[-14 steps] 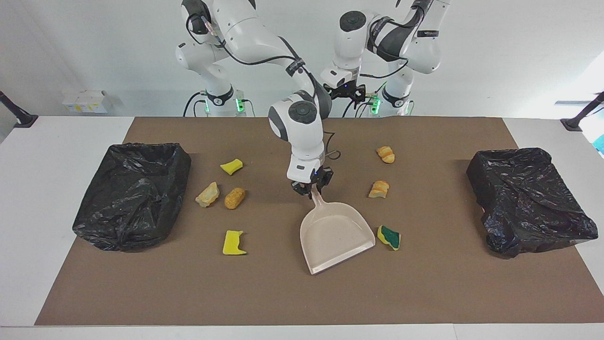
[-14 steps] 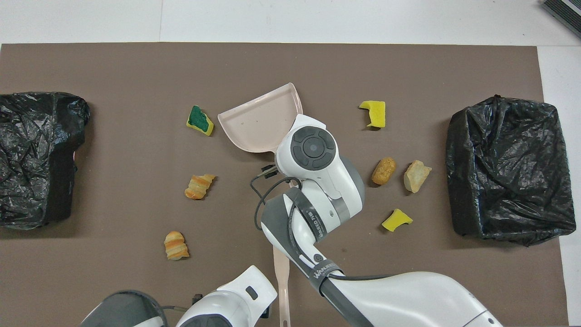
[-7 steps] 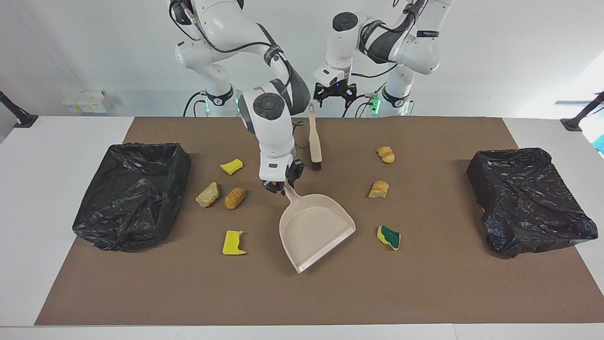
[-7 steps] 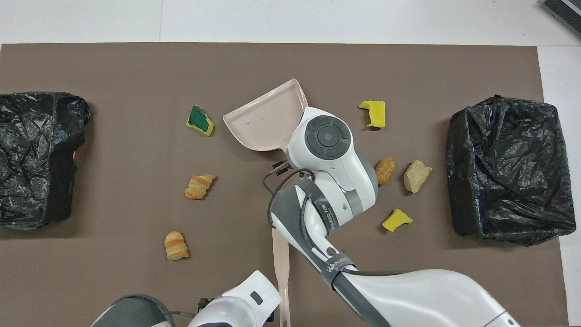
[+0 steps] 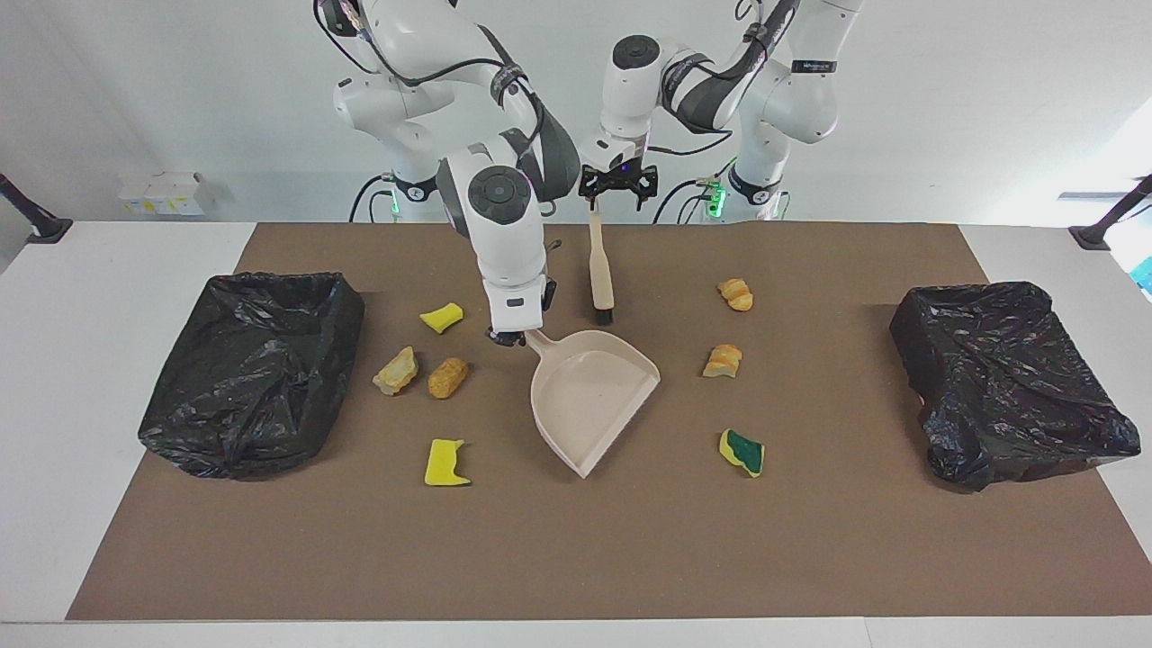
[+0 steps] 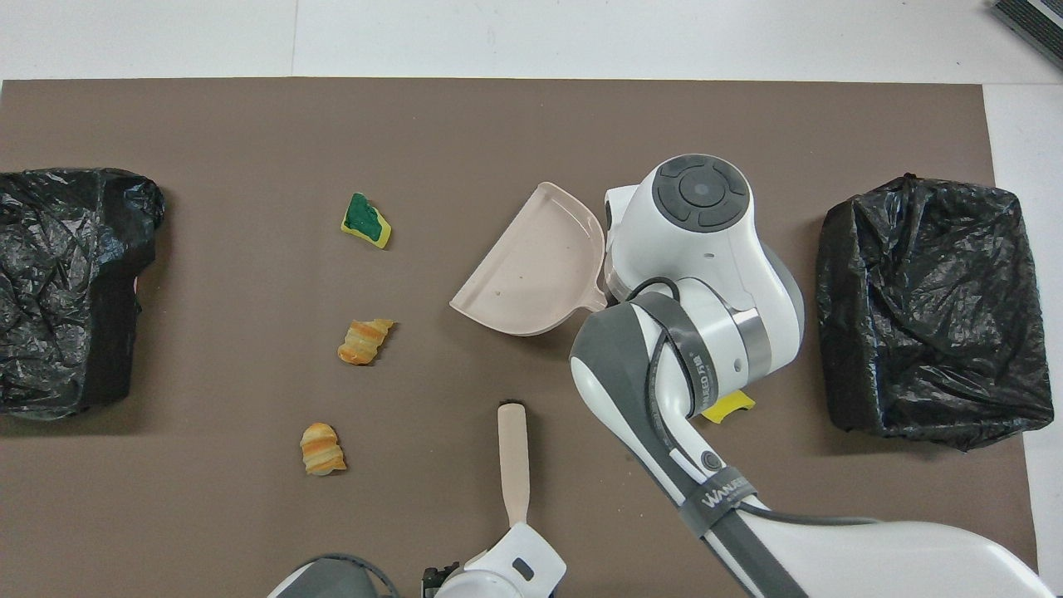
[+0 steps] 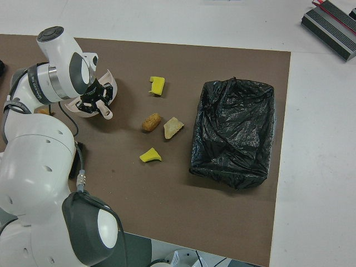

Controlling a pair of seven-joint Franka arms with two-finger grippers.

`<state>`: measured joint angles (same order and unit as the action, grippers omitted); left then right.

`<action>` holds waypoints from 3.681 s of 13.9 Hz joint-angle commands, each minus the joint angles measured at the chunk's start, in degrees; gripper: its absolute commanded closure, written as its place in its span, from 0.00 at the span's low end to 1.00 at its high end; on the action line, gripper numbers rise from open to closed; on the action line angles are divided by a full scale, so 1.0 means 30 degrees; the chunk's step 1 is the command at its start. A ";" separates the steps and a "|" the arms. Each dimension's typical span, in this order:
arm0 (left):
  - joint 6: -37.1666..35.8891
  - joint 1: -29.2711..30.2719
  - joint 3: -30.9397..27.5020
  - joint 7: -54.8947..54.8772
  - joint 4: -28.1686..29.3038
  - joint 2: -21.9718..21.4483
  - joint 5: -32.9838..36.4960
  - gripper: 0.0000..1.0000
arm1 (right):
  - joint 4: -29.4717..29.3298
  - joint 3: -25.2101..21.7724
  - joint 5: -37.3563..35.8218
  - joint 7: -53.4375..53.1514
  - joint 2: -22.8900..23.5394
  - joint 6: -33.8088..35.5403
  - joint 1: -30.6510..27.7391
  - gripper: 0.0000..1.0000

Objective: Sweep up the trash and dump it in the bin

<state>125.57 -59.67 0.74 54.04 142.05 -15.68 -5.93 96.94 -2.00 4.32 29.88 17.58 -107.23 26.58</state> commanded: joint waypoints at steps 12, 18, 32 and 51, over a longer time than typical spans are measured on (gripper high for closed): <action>0.2060 -0.0997 -0.0276 0.0121 0.0023 0.2032 -0.0133 0.32 | 0.3896 0.0110 -0.0533 0.7384 -0.1728 -0.2899 -0.2211 1.00; 0.2089 -0.0997 -0.0276 -0.0788 0.0023 0.2151 -0.0133 0.35 | 0.4071 0.0110 -0.0824 0.7502 -0.1816 -0.2899 -0.2211 1.00; -0.5604 0.0958 -0.0540 -0.0584 -0.3633 0.1480 0.0217 1.00 | 0.4189 0.0140 -0.1382 0.7590 -0.1992 -0.2753 -0.1889 1.00; -0.9133 0.9754 -0.0423 0.0823 0.1925 -0.4558 0.2270 1.00 | 0.6358 0.0227 -0.3081 1.1337 -0.3251 -0.3867 -0.0455 1.00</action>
<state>96.16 -31.91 -1.30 55.29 144.43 -26.78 0.75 114.04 -1.69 -4.92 60.58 9.93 -119.42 25.14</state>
